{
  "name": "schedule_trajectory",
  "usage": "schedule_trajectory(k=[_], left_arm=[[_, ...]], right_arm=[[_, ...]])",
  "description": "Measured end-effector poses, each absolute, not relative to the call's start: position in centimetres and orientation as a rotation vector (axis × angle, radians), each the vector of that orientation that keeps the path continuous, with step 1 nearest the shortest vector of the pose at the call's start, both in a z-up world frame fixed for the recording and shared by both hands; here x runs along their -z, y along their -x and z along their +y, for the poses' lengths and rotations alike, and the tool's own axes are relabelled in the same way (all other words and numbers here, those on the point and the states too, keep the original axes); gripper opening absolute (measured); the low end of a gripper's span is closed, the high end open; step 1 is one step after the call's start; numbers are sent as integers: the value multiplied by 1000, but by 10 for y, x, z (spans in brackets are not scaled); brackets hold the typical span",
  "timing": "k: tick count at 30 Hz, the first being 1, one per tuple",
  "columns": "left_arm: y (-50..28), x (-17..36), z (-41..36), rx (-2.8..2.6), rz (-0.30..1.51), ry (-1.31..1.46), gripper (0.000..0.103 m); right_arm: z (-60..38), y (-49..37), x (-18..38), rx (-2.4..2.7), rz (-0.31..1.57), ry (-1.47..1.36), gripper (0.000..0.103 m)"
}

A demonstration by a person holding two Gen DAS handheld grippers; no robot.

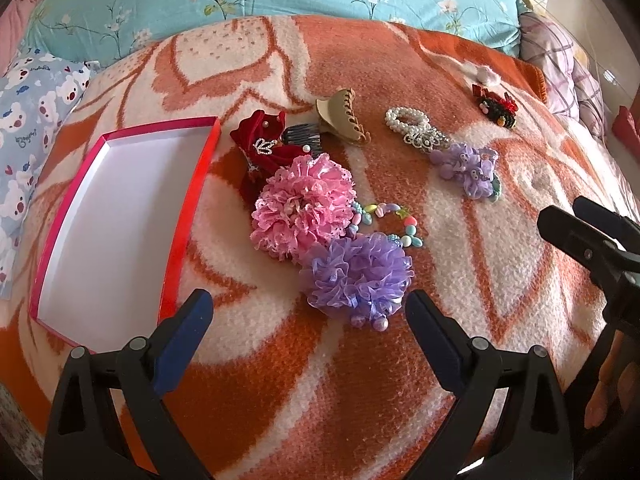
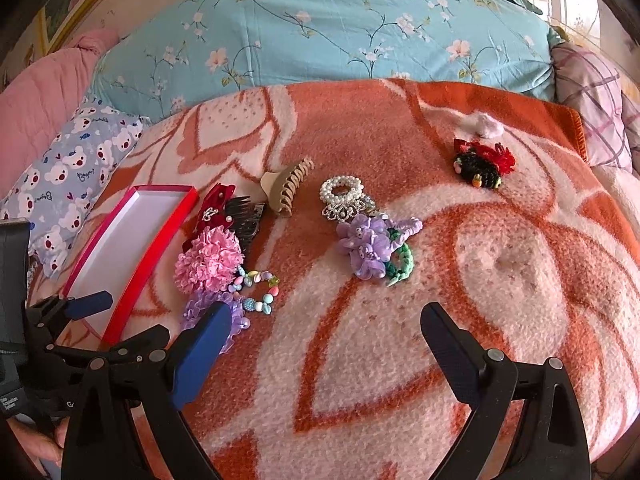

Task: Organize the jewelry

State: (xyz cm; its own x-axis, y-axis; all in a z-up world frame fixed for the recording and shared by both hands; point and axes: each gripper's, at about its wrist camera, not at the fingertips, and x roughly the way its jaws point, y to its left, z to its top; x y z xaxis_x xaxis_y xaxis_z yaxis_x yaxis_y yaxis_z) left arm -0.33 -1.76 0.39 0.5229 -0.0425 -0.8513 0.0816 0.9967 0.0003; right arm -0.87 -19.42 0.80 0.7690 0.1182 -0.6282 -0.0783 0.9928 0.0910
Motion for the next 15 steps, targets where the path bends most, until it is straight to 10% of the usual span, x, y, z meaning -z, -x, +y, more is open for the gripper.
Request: schedule_trajectory(k=[15], left_arm=[[2, -6, -21, 76, 1018, -42, 98]], right_arm=[[-197, 2, -12, -117, 679, -62, 95]])
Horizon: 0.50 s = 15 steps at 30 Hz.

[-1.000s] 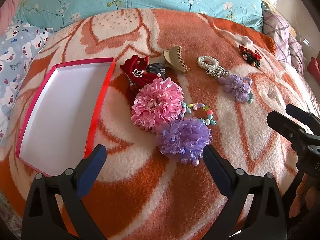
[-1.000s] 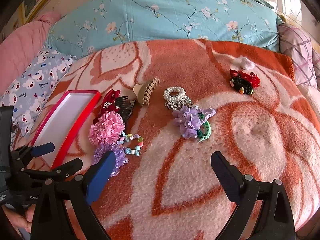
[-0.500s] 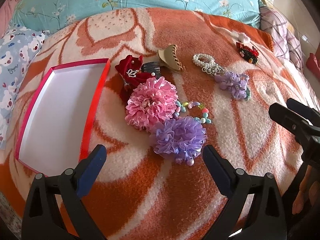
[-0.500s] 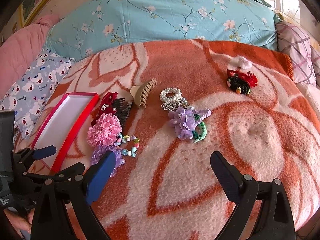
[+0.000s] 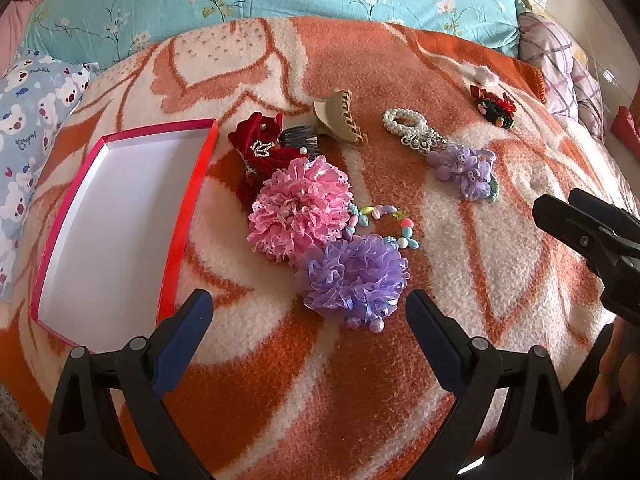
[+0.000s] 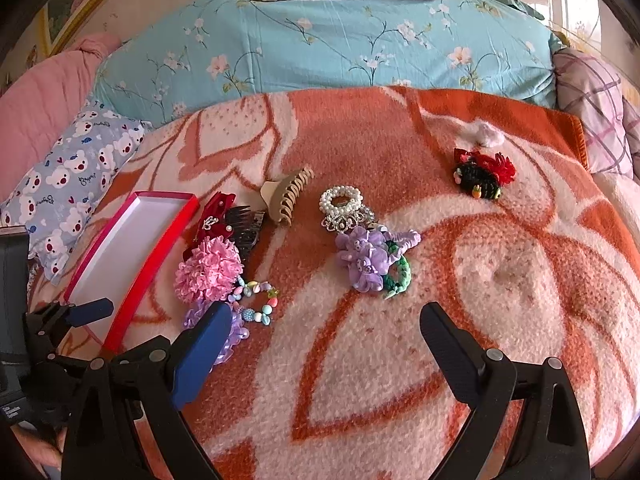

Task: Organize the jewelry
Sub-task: 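Grasp the purple pom-pom tie with the left tool while the right tool grasps the lilac flower clip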

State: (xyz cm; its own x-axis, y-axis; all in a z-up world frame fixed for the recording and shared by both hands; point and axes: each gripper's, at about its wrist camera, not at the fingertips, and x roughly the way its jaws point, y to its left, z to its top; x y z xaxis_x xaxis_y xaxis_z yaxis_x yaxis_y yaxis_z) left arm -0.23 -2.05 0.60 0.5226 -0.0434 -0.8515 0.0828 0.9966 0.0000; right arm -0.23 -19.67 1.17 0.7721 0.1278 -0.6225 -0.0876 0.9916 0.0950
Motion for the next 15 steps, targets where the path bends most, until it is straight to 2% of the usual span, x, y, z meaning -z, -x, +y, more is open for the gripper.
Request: schedule_trajectory(k=[11, 15], left_arm=[[-5, 7, -19, 96, 1048, -22, 98], [-8, 20, -22, 139, 1082, 14, 98]], right_arm=[[-205, -5, -5, -112, 689, -68, 95], [-210, -12, 1, -108, 705, -76, 86]])
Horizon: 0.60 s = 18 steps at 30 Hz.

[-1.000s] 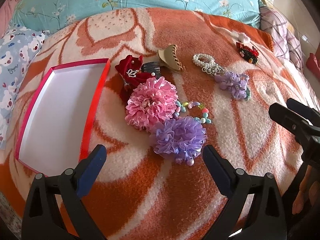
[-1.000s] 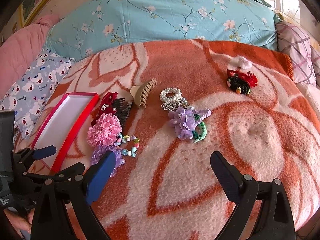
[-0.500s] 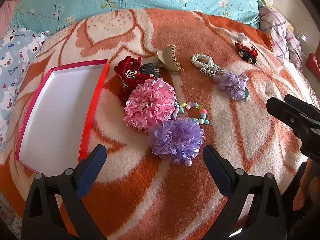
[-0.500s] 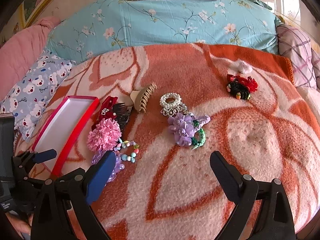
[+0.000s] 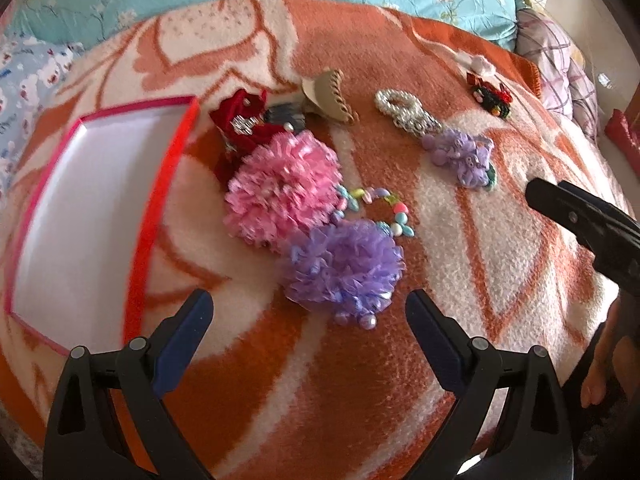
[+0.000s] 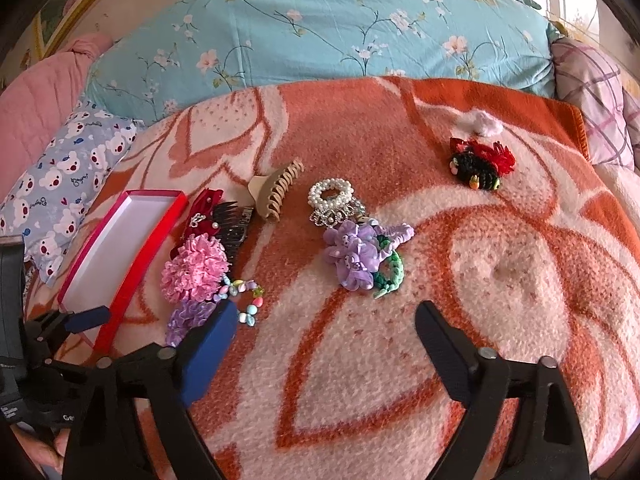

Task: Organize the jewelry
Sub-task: 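Grasp the purple pom-pom tie with the left tool while the right tool grasps the lilac flower clip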

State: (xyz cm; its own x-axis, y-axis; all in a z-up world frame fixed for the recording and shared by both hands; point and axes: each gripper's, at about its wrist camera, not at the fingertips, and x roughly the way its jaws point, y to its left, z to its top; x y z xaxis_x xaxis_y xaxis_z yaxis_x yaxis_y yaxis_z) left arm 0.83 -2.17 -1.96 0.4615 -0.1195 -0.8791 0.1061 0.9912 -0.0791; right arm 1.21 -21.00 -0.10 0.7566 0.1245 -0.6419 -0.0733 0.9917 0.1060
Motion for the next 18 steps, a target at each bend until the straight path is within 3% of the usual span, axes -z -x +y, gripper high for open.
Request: schedule_trajectory(k=[11, 14, 18], left_arm=[[-26, 53, -32, 187, 1115, 44, 97], [-32, 62, -29, 215, 1139, 73, 81], [-35, 67, -23, 277, 1152, 140, 47]], right_arm=[[-215, -49, 16, -101, 739, -95, 65], [-216, -67, 22, -85, 749, -93, 64], [-221, -89, 34, -61, 772, -100, 56]])
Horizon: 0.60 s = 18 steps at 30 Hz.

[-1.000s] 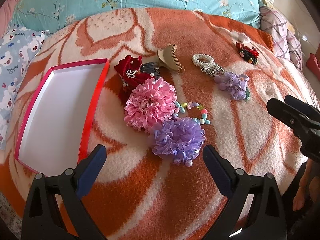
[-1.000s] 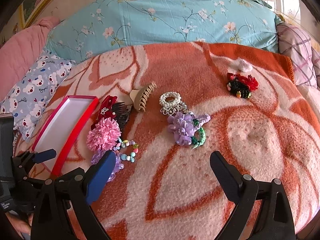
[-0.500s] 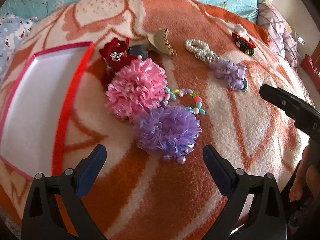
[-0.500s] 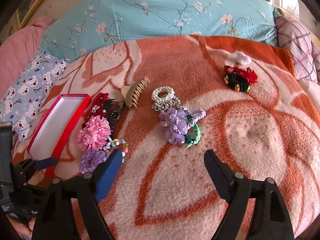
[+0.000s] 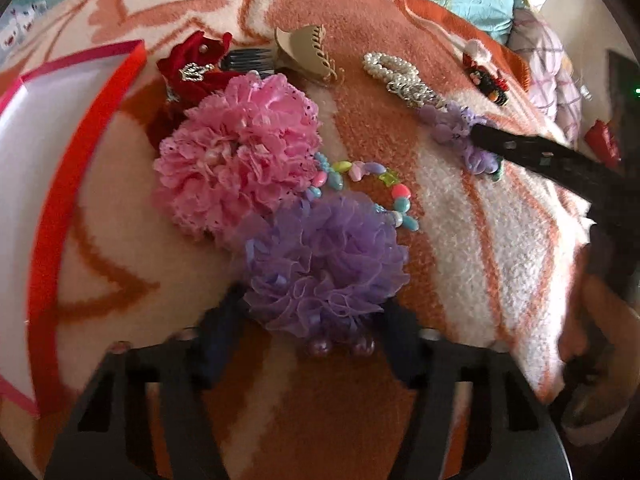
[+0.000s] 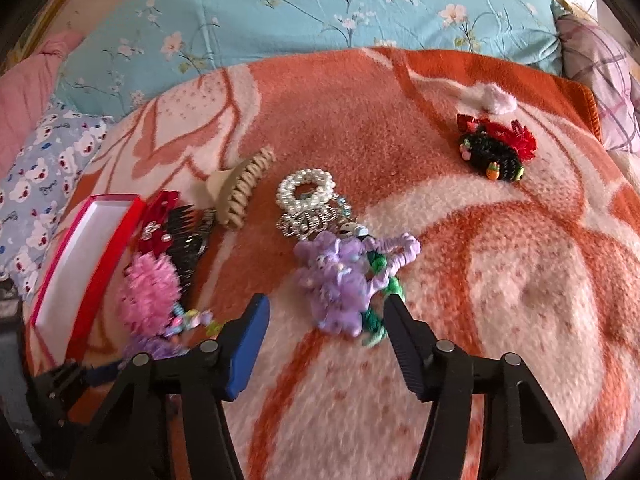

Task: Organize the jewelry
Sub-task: 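Grasp the purple pom-pom tie with the left tool while the right tool grasps the lilac flower clip, then carry the purple pom-pom with the left tool while the right tool carries the lilac flower into the white box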

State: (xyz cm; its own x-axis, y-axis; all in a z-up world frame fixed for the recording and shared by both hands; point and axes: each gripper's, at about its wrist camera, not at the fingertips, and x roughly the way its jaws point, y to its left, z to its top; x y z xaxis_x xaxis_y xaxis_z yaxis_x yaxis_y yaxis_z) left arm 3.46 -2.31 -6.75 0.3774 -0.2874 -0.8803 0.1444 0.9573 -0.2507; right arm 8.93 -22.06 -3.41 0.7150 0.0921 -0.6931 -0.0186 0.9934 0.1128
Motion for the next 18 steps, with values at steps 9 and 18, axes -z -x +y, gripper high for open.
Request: schedule_trajectory(k=[9, 18], left_arm=[[-21, 54, -10, 370, 1122, 187, 13], [-3, 18, 13, 375, 1029, 182, 11]], right_arm=[[-227, -77, 27, -83, 699, -140, 25], [-205, -51, 7, -165, 656, -159, 24]])
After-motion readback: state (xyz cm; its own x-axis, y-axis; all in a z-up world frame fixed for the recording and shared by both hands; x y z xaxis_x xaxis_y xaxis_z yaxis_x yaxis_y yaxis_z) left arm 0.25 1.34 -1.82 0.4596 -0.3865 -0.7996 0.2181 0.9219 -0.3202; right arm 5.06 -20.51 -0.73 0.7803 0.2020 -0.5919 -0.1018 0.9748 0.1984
